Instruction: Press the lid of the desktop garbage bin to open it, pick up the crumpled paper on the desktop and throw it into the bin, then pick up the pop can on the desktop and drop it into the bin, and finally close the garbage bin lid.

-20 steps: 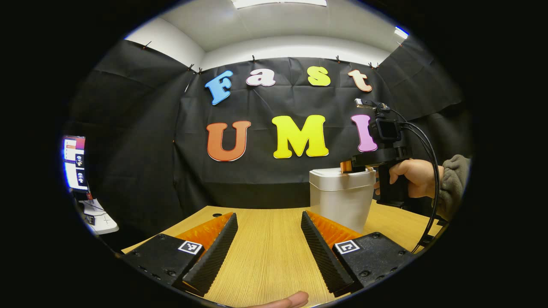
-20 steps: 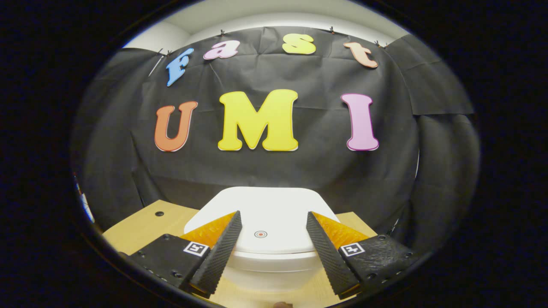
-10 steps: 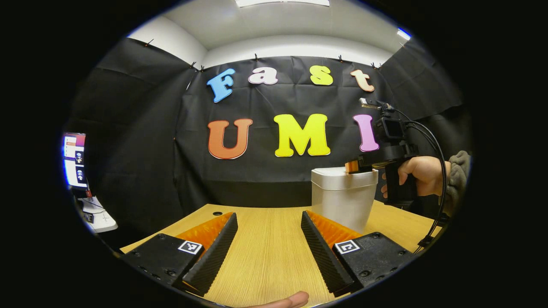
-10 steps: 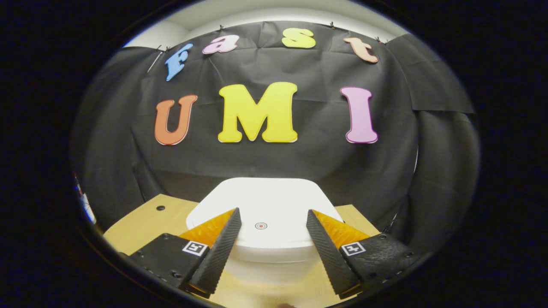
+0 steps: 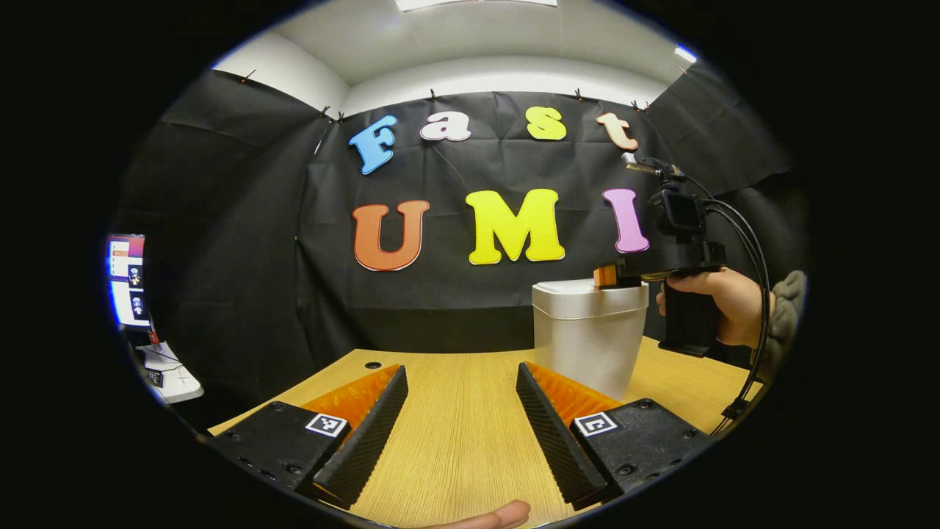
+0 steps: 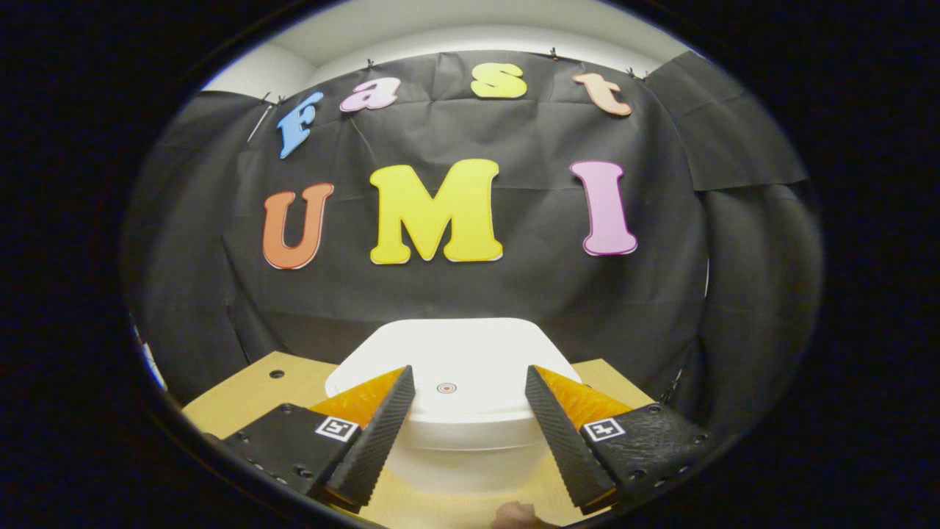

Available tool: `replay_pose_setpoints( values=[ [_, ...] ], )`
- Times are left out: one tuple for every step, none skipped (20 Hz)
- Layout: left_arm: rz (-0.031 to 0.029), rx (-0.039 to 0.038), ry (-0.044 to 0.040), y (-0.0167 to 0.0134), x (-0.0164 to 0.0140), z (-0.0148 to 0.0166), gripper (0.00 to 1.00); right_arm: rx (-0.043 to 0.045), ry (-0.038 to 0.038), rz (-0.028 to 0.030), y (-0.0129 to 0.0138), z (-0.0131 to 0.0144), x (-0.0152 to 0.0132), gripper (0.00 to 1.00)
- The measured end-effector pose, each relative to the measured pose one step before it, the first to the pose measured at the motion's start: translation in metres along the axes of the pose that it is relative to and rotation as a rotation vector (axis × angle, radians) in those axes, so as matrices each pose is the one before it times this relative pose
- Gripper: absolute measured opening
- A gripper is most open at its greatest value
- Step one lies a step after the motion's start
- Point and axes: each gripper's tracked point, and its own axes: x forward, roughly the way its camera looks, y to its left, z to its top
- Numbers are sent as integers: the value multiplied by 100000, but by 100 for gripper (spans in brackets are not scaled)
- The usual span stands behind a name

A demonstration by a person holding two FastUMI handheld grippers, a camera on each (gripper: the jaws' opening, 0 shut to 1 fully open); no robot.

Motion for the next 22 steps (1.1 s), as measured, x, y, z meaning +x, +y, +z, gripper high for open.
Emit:
replay_pose_setpoints(
  values=[
    [-59, -41, 271, -12, 124, -117, 96, 3239, -1353, 996, -76, 72, -456, 94],
    [-115, -400, 314, -88, 3, -49, 96, 2807, 370, -772, -397, -394, -590, 94],
    [117, -385, 361, -74, 32, -128, 96, -694, 528, 782, -235, -888, -703, 94],
    [331, -75, 40, 43, -106, 17, 96, -1020, 468, -13, -316, -785, -647, 95],
    [310, -44, -350, -32, -22, 96, 96, 1227, 316, 1460, 180, -628, -837, 96],
    [-266, 68, -165, -230, 214, 5, 96, -1207, -51, 4809, 1006, -617, -882, 96],
    [-452, 201, 104, -186, 75, -212, 96, -3041, 324, 2095, 142, -874, -1020, 96],
    [-179, 262, 321, -211, 70, -180, 96, -3082, -65, -472, -657, -932, -845, 96],
    [-81, 279, 401, -157, 173, -127, 96, -2012, -408, -1272, -641, -742, -1100, 96],
    [-134, 77, 274, -135, 86, -209, 96, -1033, -1402, -1094, -516, -561, -1171, 96],
    [-344, 10, 405, -233, 117, -152, 96, -633, -995, 111, -259, -658, -1238, 96],
    [-176, 122, 828, -155, 124, -310, 96, -458, -536, 732, -172, -659, -1085, 93],
    [67, 241, 1274, -249, 164, -370, 96, 589, 103, 381, -341, -578, -1072, 93],
    [74, 126, 1089, -150, 41, -271, 96, 556, 523, 54, -503, -677, -1045, 96],
    [113, -429, 269, -242, 114, -68, 96, 124, 740, 451, -263, -515, -975, 96],
    [-353, -793, -45, -354, 38, 39, 96, -1097, -10, -315, -411, -258, -1103, 96],
    [-543, -588, 129, -436, 58, -95, 96, -1555, -1145, -859, -553, -4, -1017, 92],
    [-327, -99, -176, -338, -38, 79, 96, -1701, -2966, -1806, -824, 274, -1065, 92],
    [44, 523, -505, -283, -60, 27, 96, -1512, -3001, -1799, -699, 282, -729, 96],
    [282, 803, -884, -181, -99, 246, 96, -1140, -609, -553, -188, -379, -644, 96],
    [-59, 620, -522, -427, -33, 55, 96, -756, 204, 643, 86, -255, -663, 92],
    [-509, 296, -439, -529, -150, -42, 96, -814, -459, 209, -100, 167, -679, 93]
  ],
)
